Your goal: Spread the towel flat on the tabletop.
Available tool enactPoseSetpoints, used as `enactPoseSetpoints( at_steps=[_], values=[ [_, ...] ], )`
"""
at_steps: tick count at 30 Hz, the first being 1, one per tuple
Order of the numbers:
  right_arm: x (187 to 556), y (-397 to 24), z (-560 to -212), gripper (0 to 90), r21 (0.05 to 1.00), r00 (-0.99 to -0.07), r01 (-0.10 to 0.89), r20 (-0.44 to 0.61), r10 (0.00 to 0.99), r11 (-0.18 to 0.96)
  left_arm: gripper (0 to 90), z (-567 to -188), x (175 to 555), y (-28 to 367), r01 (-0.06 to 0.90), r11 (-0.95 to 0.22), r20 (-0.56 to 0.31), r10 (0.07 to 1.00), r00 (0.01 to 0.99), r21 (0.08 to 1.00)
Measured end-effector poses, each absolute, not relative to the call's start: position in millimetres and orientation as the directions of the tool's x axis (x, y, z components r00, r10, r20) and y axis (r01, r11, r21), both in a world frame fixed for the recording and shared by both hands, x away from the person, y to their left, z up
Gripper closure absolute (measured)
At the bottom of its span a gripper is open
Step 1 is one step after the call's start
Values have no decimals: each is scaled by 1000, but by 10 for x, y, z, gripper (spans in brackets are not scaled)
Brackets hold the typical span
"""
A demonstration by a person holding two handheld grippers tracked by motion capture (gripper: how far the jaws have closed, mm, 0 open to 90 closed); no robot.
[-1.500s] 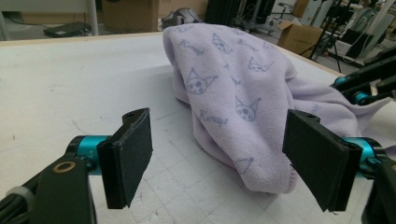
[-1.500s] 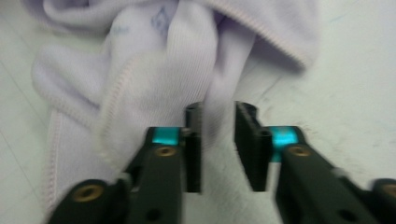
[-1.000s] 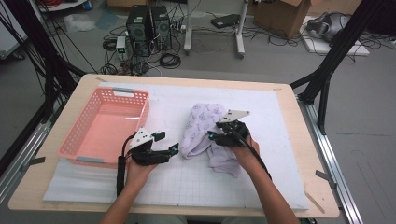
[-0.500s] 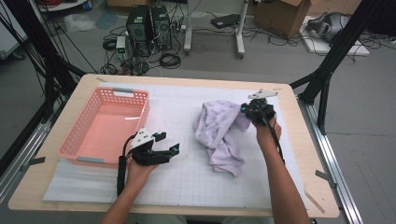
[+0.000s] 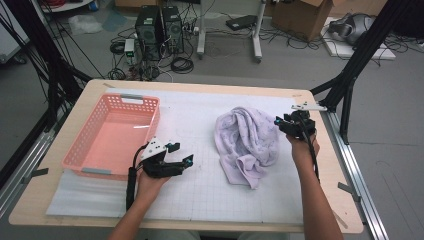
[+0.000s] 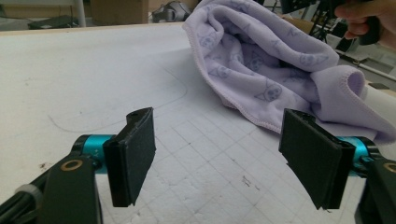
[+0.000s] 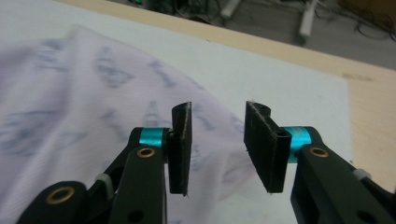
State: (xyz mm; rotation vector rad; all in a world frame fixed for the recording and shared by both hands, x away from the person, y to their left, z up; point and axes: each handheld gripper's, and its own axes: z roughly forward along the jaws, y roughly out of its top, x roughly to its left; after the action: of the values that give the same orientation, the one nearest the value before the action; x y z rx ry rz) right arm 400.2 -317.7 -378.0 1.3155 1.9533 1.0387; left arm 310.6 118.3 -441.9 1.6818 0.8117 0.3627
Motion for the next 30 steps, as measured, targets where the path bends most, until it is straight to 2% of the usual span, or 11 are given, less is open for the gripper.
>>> enactPoseSetpoints(
  at_steps=[8,10,11,13,14,18,20,22,24,25,30],
  values=[
    [3575,-2723,-3874,468,810,-678,438,14,735,389,325,-4431,3095,1135,322,-100,-175,669,722,942],
    [3560,-2576,-3953,533,763,-699,413,-84,710,497,325,-4429,3089,1124,320,-102,-174,667,724,942],
    [3583,-2537,-3994,658,737,-706,413,-112,699,536,325,-4429,3086,1118,320,-101,-174,666,725,942],
    [3676,-2542,-4062,808,715,-692,435,-124,711,548,325,-4428,3083,1112,319,-107,-171,664,728,942],
    [3729,-2574,-4084,830,715,-676,451,-117,727,534,325,-4430,3084,1108,319,-108,-172,660,731,942],
    [3959,-2762,-4140,854,731,-554,515,-116,825,448,335,-4442,3092,1105,323,-112,-174,656,734,940],
    [4041,-2880,-4139,857,748,-449,532,-148,881,397,439,-4437,3085,1111,309,-126,-159,645,748,943],
    [4093,-3027,-4119,859,781,-338,548,-122,933,300,463,-4432,3082,1106,310,-123,-161,647,745,943],
    [4095,-3148,-4101,829,806,-288,552,-59,956,216,463,-4435,3088,1104,316,-123,-165,647,744,941],
    [4081,-3174,-4091,758,807,-288,559,-26,957,190,461,-4442,3093,1098,321,-124,-169,647,743,939],
    [3780,-3113,-3915,650,845,-360,479,-57,931,237,387,-4451,3112,1046,357,-153,-185,636,749,921]
  ],
)
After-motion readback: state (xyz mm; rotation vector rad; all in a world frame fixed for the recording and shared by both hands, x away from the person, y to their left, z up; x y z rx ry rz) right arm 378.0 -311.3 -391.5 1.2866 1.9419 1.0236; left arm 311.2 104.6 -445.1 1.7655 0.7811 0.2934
